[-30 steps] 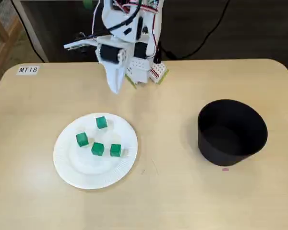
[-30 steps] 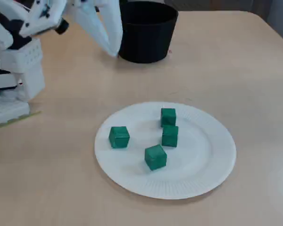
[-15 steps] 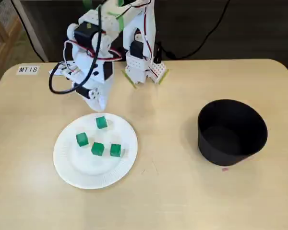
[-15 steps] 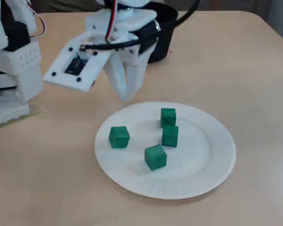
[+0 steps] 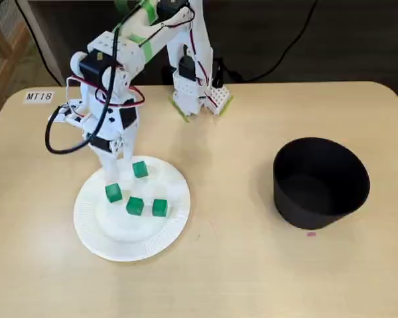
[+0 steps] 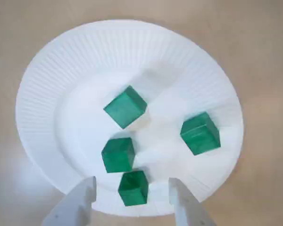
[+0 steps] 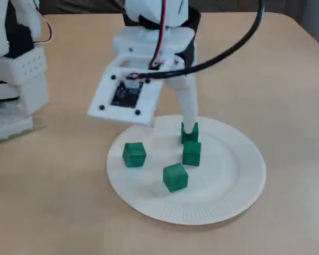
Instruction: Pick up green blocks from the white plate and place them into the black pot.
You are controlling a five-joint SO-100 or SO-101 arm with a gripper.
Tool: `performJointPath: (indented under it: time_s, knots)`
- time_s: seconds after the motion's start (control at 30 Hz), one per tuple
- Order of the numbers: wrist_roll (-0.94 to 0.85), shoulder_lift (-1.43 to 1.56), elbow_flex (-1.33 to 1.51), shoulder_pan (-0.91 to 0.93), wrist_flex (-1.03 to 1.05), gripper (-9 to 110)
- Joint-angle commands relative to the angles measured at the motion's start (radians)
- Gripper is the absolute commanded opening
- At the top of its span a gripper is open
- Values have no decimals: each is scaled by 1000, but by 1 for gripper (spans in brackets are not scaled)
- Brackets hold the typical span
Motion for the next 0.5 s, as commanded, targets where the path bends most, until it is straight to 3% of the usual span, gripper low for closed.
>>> performJointPath:
  time_s: [0.0,0.47]
  knots:
    - [-15,-12,-44,-25,-6,24]
    - [-51,-129,-51,-72,-101,24]
